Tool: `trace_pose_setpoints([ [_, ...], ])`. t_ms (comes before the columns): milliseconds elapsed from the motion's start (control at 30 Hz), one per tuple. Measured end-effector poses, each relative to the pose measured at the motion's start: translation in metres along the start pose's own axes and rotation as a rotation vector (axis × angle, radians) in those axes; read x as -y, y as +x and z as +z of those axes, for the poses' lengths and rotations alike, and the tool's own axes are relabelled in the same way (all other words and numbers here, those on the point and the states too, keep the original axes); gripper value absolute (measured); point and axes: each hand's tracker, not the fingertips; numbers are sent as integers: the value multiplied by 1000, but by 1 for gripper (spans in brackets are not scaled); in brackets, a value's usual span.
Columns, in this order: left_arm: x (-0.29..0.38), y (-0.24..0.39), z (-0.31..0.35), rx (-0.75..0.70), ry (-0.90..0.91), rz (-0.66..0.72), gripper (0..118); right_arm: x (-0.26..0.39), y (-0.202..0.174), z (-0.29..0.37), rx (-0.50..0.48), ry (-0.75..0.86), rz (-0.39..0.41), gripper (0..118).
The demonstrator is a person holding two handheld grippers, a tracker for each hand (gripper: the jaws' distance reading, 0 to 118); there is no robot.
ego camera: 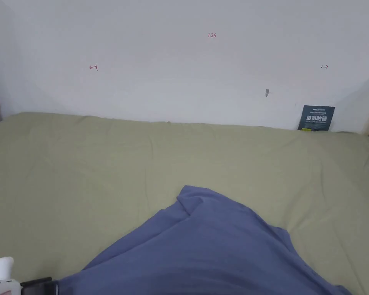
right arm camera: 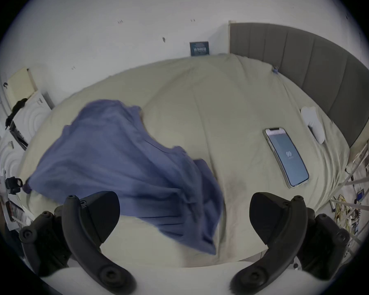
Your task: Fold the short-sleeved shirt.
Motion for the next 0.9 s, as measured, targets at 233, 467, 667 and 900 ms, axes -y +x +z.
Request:
trace_pose_setpoints([
  [233,30,18,68,80,127,-54,0,19,-72,71,-62,170,84,0],
  [467,60,1,85,20,164,-83,0,43,-108,101,-66,261,200,0],
  [667,69,-26,77,9,122,0,0,51,-117,101,-90,252,179,0],
  [900,56,-35,46,49,102,17,19,52,-122,97,-89,231,170,0],
])
